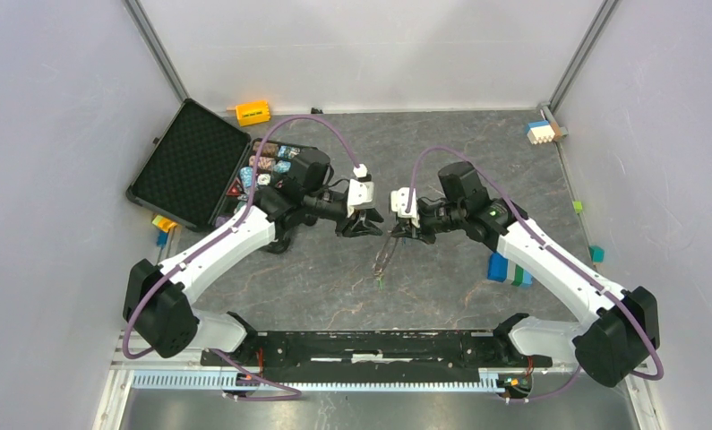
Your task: Put the keys on the keyring
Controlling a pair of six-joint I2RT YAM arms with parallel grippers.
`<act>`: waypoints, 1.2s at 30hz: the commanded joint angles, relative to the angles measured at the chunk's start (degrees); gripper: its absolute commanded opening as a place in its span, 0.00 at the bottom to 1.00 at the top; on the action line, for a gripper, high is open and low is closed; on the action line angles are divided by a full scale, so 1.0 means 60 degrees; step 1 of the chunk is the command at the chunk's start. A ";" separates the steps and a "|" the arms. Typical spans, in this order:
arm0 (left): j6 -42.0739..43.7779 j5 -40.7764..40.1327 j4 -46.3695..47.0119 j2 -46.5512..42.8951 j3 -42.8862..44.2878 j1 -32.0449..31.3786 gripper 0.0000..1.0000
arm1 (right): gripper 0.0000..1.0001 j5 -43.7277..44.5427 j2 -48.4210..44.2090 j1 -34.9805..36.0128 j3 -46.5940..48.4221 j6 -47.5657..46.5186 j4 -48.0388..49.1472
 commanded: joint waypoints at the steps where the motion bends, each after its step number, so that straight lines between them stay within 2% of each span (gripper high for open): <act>1: 0.0025 0.0449 0.0297 -0.0037 -0.0123 -0.0054 0.39 | 0.00 -0.0160 -0.0354 0.0047 0.0048 0.0243 0.0852; 10: 0.0186 0.0810 0.1682 0.0017 -0.1086 -0.0056 0.33 | 0.00 -0.1164 -0.0787 0.0039 -0.1026 0.0843 0.2408; 15: -0.0244 0.0791 0.2596 -0.0091 -0.1483 -0.0053 0.21 | 0.00 -0.1416 -0.0823 0.0035 -0.1207 0.1031 0.2709; 25: -0.0912 0.1133 0.3063 -0.0105 -0.1665 -0.0054 0.02 | 0.00 -0.1365 -0.0903 0.0029 -0.1424 0.1215 0.2993; 30: -0.0852 0.1243 0.2881 -0.0243 -0.1622 -0.0054 0.02 | 0.00 -0.1101 -0.0873 0.0032 -0.1569 0.1210 0.3064; 33: -0.0498 0.0589 0.1793 -0.0326 -0.1183 -0.0069 0.02 | 0.12 -0.0750 -0.0867 0.0033 -0.1507 0.1042 0.2833; 36: -0.0415 -0.0316 0.0841 -0.0331 -0.0674 -0.0082 0.02 | 0.30 -0.0444 -0.0873 0.0035 -0.1228 0.0749 0.2434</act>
